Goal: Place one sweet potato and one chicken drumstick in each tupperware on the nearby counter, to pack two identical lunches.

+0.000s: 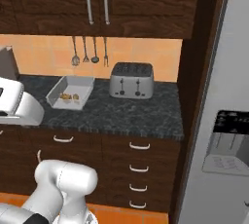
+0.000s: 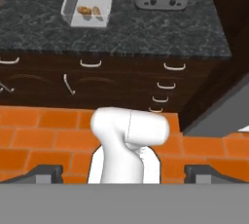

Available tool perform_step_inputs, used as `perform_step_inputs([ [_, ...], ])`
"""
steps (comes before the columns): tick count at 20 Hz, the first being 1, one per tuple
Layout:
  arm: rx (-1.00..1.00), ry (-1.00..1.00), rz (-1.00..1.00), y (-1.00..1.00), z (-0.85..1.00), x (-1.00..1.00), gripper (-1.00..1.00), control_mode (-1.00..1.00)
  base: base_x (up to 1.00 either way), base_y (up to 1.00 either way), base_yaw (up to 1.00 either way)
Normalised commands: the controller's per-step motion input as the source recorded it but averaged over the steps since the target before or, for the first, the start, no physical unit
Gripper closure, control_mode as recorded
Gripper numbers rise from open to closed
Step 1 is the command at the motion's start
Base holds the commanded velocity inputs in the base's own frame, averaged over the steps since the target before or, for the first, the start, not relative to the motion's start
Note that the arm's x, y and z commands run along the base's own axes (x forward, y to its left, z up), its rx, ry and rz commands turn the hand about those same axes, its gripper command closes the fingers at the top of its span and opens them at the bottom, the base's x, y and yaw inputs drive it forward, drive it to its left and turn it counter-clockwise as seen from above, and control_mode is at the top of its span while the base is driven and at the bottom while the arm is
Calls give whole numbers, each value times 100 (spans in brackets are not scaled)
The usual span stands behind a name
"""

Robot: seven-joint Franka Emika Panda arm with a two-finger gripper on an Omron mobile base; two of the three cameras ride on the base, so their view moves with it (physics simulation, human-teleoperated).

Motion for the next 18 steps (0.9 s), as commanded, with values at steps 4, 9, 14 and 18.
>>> perform_step_inputs([
  [4,0,0,0,0,0,0,-100,100,-7,-100,0],
  [9,0,0,0,0,0,0,-100,100,-1,-94,0],
  [14,0,0,0,0,0,0,-100,100,0,-89,6],
  [18,0,0,0,0,0,0,-100,100,-5,-99,21],
])
